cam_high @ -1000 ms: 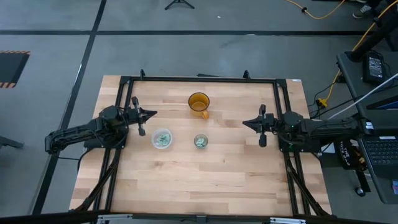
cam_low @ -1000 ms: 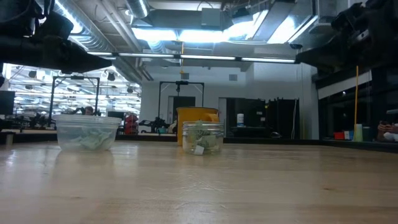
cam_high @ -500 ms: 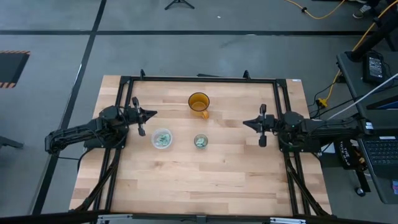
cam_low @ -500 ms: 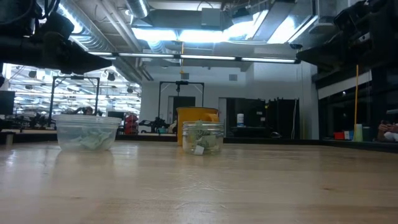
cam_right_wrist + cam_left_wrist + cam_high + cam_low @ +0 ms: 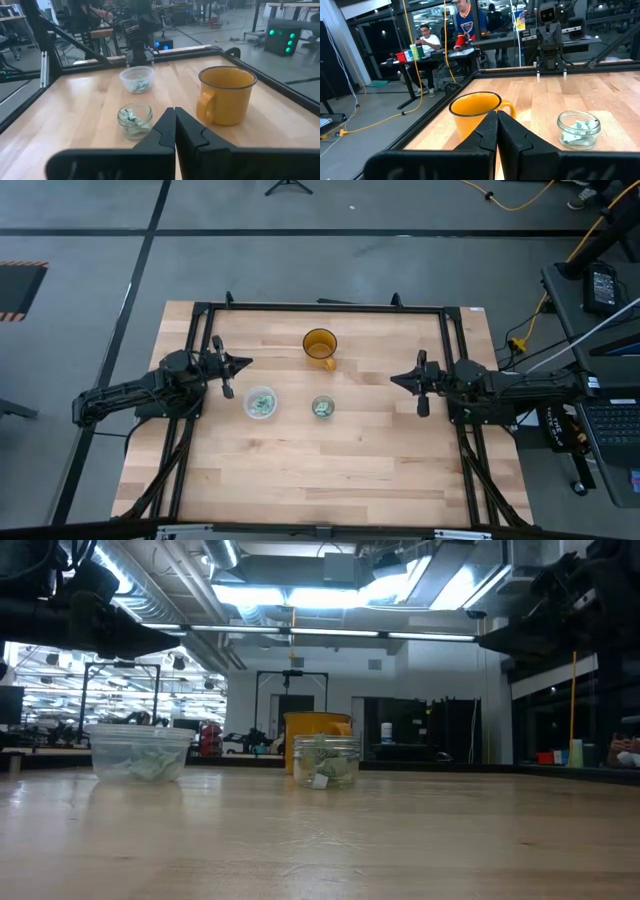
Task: Pick and place Stevia / Truvia into bins
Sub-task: Return to Home Position
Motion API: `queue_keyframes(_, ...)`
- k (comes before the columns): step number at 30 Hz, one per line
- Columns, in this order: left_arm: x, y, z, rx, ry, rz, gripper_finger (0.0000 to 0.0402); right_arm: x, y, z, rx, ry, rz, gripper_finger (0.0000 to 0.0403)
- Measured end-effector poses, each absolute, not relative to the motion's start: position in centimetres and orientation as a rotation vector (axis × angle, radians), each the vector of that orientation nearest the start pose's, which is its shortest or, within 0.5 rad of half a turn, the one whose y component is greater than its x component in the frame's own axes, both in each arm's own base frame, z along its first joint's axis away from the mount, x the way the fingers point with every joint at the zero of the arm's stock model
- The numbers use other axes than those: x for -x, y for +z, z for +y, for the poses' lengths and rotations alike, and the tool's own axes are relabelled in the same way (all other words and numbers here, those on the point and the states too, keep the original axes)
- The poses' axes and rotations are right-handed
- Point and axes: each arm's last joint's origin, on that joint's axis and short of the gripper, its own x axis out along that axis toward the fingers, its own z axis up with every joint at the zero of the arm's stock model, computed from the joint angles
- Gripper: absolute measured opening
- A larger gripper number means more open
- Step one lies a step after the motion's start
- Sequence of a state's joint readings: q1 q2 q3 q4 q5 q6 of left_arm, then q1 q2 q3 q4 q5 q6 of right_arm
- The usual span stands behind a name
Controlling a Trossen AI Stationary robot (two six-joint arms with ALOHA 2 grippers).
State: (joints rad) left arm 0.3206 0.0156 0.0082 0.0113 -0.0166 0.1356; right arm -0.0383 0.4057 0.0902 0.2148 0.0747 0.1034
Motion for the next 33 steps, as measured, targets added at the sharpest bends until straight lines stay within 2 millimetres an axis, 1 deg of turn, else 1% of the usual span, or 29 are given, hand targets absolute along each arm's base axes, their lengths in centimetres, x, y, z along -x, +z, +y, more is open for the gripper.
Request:
queue_keyframes(2,-9.3,16.6,3.1,-0.134,0.337,0.019,0.0002,-12.5,17.9,-0.7,-0.104,-0.118,0.095,0.0002)
queue_keyframes(7,-9.3,16.6,3.1,-0.135,0.337,0.019,0.0002,-12.5,17.9,-0.7,-0.221,-0.123,0.088,0.0013)
queue_keyframes(10,-9.3,16.6,3.1,-0.134,0.337,0.019,0.0002,-12.5,17.9,-0.7,-0.257,-0.125,0.086,0.002)
queue_keyframes(22,-9.3,16.6,3.1,-0.135,0.338,0.019,0.0002,-12.5,17.9,-0.7,-0.253,-0.125,0.087,0.0023)
queue_keyframes(30,-9.3,16.6,3.1,-0.135,0.338,0.019,0.0002,-12.3,16.9,-0.2,-0.197,-0.098,0.198,0.0023)
queue_keyframes(33,-9.3,16.6,3.1,-0.135,0.337,0.018,0.0002,-12.0,17.0,0.3,-0.166,-0.048,0.189,0.0023)
